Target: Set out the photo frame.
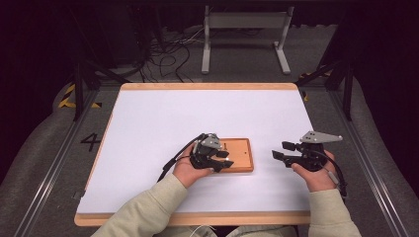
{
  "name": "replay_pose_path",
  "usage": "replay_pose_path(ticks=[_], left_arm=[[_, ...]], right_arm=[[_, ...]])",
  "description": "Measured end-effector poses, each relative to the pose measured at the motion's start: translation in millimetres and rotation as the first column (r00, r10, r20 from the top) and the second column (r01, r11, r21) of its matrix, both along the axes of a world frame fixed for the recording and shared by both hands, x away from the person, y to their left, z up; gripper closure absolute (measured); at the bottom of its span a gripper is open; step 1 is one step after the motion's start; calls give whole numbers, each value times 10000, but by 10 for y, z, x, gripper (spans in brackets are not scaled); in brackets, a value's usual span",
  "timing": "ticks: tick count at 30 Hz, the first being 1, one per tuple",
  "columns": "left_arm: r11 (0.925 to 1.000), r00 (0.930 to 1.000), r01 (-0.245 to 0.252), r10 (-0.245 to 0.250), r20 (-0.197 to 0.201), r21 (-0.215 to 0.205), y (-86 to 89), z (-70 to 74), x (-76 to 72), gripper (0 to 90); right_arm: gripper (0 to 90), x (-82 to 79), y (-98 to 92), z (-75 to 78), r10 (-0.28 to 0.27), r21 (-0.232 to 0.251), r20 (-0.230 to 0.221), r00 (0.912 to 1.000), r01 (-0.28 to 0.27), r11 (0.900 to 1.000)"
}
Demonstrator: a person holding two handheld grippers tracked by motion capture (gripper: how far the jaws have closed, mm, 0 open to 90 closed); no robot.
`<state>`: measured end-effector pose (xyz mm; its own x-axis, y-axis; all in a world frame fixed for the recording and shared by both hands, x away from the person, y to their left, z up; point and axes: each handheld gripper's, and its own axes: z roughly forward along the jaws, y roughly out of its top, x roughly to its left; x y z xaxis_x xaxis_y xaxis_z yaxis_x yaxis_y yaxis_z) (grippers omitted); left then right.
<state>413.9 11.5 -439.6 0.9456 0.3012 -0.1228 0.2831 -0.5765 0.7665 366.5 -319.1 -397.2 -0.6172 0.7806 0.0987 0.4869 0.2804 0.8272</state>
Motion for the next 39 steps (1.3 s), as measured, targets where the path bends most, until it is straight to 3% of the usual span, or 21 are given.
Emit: replay_pose_path(ticks=[2, 7, 13, 17, 18, 19, 24, 26, 30, 31, 37, 39], left_arm=[[10000, 10000, 23, -23, 56, 78, -6, -6, 0, 628], [9992, 9989, 238, -250, 406, 315, -32, -23, -29, 829], [9983, 9970, 469, -488, 594, 337, -20, -30, -19, 837], [9959, 9892, 702, -770, 1244, 578, -33, -31, -56, 838], [9959, 9892, 702, -770, 1244, 578, -33, -31, -56, 838], [9943, 9834, 830, -927, 1560, 676, -34, -35, -70, 838], [9910, 9687, 958, -1144, 2203, 934, -36, -39, -104, 839], [9908, 9652, 926, -1137, 2354, 991, -39, -41, -121, 838], [9876, 9487, 1035, -1336, 2867, 1176, -47, -41, -160, 838], [9876, 9487, 1035, -1336, 2867, 1176, -47, -41, -160, 838], [9829, 9127, 1080, -1575, 3770, 1491, -56, -52, -266, 838], [9800, 8942, 1123, -1718, 4133, 1643, -59, -55, -302, 838]], right_arm=[[420, 1, 0, 0, 3, 4, 4, 10000, -3, 10000], [430, 4, -2, 3, 140, 206, -6, 9999, -140, 9997], [436, 6, 7, 4, 224, 213, 17, 9997, -224, 9995], [437, 8, 16, -6, 259, 183, -42, 9997, -258, 9995], [437, 9, 17, -8, 266, 180, -47, 9996, -266, 9995], [436, 8, 19, -9, 282, 177, -55, 9996, -281, 9994], [435, 10, 29, -11, 358, 218, 57, 9993, -360, 9991], [443, 11, 34, -12, 370, 173, 165, 9992, -373, 9992], [472, 11, 35, -8, 387, 168, 340, 9987, -393, 9991], [472, 11, 35, -8, 387, 168, 340, 9987, -393, 9991], [486, 21, 48, 9, 427, 235, 349, 9985, -435, 9988], [467, 24, 66, 14, 458, 133, 327, 9984, -462, 9988]])
